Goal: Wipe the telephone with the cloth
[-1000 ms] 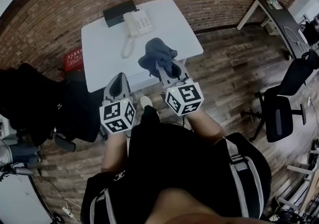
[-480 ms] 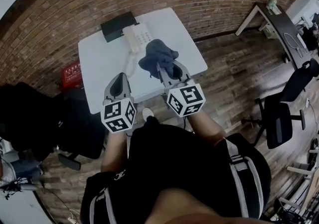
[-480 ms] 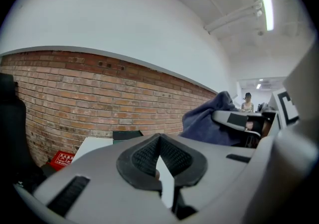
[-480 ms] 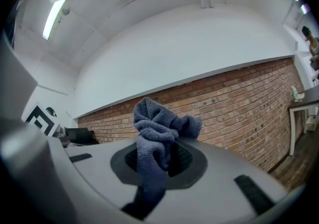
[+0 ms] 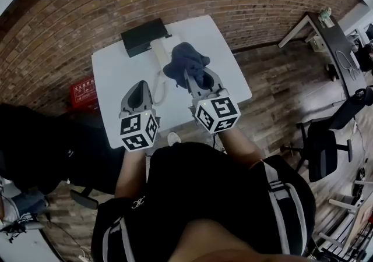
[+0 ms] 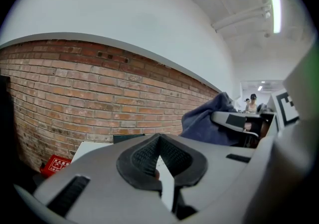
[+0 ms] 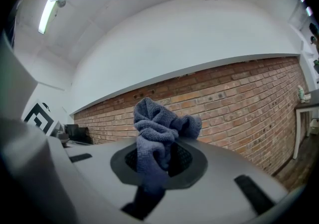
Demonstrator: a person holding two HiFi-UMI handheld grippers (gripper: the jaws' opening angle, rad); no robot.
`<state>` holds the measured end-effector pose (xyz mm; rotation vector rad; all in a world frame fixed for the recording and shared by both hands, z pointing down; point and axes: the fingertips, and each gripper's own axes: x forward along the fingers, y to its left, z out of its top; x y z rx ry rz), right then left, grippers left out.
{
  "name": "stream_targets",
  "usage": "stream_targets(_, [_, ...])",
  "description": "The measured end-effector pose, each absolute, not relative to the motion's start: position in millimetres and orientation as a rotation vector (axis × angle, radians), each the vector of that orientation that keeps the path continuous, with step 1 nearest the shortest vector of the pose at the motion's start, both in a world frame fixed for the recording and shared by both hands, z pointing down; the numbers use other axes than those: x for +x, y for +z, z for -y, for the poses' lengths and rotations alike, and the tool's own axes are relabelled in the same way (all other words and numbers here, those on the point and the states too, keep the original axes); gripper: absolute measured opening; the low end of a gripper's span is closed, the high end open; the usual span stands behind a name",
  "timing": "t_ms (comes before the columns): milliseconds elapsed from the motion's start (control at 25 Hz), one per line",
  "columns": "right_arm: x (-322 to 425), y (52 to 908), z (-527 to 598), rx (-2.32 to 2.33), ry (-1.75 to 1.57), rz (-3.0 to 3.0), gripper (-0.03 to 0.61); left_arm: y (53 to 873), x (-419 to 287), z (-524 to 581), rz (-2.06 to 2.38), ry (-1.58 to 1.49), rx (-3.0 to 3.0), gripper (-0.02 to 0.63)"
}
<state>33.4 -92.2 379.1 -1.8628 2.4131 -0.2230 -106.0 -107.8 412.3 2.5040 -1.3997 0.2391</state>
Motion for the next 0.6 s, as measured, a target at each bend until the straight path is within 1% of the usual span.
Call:
stream_targets(240, [28.6,389.7,143.7,-1.869,-0.272,-2.421,0.028,421.4,-114.3,148.5,1.385,0.267,2.487,-0.003])
stream_targets(600, [21.6,426.8,206.7,-1.84,-0.29,-2.6,0.028,430.9,-129.8,166.1,1.506,0.255,2.341,-0.003])
